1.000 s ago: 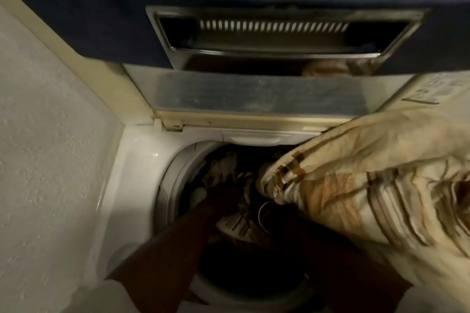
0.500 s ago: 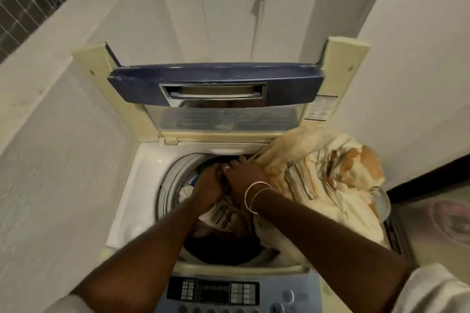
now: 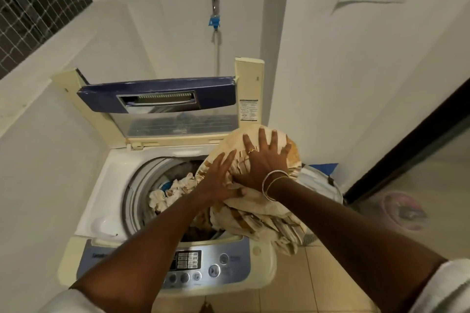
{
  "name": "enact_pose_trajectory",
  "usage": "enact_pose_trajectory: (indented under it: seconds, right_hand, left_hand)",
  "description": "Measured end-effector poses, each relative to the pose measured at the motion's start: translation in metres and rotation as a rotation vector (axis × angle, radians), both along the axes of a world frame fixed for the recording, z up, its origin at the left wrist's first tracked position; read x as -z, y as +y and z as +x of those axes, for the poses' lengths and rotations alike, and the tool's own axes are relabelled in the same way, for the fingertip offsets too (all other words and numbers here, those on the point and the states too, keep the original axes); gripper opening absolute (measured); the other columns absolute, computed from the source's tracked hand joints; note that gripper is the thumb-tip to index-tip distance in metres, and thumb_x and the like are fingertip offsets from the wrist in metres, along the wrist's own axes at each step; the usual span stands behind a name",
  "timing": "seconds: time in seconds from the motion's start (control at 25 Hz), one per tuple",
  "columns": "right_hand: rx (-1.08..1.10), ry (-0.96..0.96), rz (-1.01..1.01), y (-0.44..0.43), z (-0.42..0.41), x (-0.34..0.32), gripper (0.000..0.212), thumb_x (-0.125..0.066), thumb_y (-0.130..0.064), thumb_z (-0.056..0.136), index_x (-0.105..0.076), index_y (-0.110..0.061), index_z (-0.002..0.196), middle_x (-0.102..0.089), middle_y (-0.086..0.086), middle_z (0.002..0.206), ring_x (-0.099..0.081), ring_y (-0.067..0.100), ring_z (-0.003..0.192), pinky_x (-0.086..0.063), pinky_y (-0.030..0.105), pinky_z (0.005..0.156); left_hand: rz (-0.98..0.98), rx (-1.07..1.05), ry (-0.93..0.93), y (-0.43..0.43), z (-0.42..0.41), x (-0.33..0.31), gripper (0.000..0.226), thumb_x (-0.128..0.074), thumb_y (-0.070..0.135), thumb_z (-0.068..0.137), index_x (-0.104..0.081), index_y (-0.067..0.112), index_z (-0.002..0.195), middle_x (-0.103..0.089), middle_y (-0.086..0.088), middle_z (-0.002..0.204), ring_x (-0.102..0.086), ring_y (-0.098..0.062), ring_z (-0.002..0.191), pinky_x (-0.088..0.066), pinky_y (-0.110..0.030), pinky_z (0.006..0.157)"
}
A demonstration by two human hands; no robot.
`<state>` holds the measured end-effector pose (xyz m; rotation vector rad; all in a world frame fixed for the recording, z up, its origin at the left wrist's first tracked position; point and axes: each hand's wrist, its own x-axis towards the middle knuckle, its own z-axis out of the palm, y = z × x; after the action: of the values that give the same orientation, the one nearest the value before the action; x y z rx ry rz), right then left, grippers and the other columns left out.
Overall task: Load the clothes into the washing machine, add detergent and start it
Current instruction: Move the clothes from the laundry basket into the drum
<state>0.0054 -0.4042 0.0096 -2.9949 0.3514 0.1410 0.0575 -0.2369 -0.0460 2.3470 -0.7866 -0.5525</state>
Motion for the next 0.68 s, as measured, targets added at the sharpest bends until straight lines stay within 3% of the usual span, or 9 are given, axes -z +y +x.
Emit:
enact_pose_trajectory:
  seconds: [0.16, 0.28, 0.36, 0.44, 0.52, 0.68]
  right_hand:
    - [0.032, 0.203, 0.268, -0.031, -0.018, 0.012, 0.139, -0.066, -0.088, 0.049, 0.020, -0.044, 0.148, 0.033, 0.007, 0.157, 0.022, 0.046, 0.144, -0.008, 0.071, 0.113]
    - [-0.091, 0.365, 0.190, -0.047, -0.020, 0.012, 0.151, -0.082, -0.075, 0.043, 0.022, -0.043, 0.148, 0.033, 0.015, 0.156, 0.016, 0.050, 0.144, -0.004, 0.065, 0.117]
    - [-0.148, 0.382, 0.091, -0.053, -0.022, 0.015, 0.152, -0.087, -0.067, 0.042, 0.017, -0.041, 0.150, 0.021, 0.020, 0.159, 0.002, 0.051, 0.146, -0.008, 0.061, 0.118]
    - [-0.145, 0.305, 0.039, -0.050, -0.020, 0.015, 0.135, -0.087, -0.060, 0.051, -0.001, -0.039, 0.153, -0.009, 0.021, 0.157, -0.022, 0.047, 0.142, -0.023, 0.054, 0.117]
    - [-0.162, 0.194, 0.031, -0.038, -0.014, 0.010, 0.105, -0.080, -0.059, 0.063, -0.023, -0.038, 0.148, -0.033, 0.017, 0.142, -0.045, 0.040, 0.127, -0.040, 0.046, 0.105]
    - [-0.193, 0.092, 0.153, 0.002, 0.008, -0.010, 0.073, -0.075, -0.057, 0.067, -0.046, -0.036, 0.130, -0.049, 0.011, 0.119, -0.060, 0.032, 0.102, -0.052, 0.038, 0.088]
  left_hand:
    - [0.122, 0.075, -0.073, -0.016, -0.012, 0.004, 0.145, -0.073, 0.088, 0.038, 0.014, 0.053, 0.149, 0.004, -0.008, 0.165, 0.005, -0.026, 0.153, -0.009, -0.052, 0.122]
    - [0.161, 0.062, -0.071, -0.029, -0.008, 0.005, 0.143, -0.079, 0.079, 0.039, 0.004, 0.047, 0.151, -0.023, -0.013, 0.156, -0.025, -0.031, 0.144, -0.028, -0.049, 0.116]
    - [0.126, 0.048, -0.064, -0.034, -0.007, 0.002, 0.127, -0.081, 0.071, 0.047, -0.014, 0.041, 0.151, -0.042, -0.008, 0.143, -0.044, -0.027, 0.130, -0.041, -0.043, 0.107]
    - [0.043, 0.034, -0.091, -0.033, -0.006, -0.001, 0.098, -0.074, 0.070, 0.063, -0.034, 0.033, 0.144, -0.055, -0.003, 0.134, -0.054, -0.023, 0.122, -0.045, -0.040, 0.100]
    - [-0.008, 0.058, -0.128, -0.023, -0.002, -0.005, 0.073, -0.067, 0.064, 0.078, -0.047, 0.027, 0.138, -0.061, 0.001, 0.130, -0.058, -0.020, 0.118, -0.046, -0.040, 0.098]
    - [0.009, 0.093, -0.224, 0.020, 0.018, -0.029, 0.061, -0.076, 0.045, 0.080, -0.055, 0.022, 0.133, -0.063, -0.004, 0.123, -0.060, -0.021, 0.110, -0.047, -0.035, 0.090]
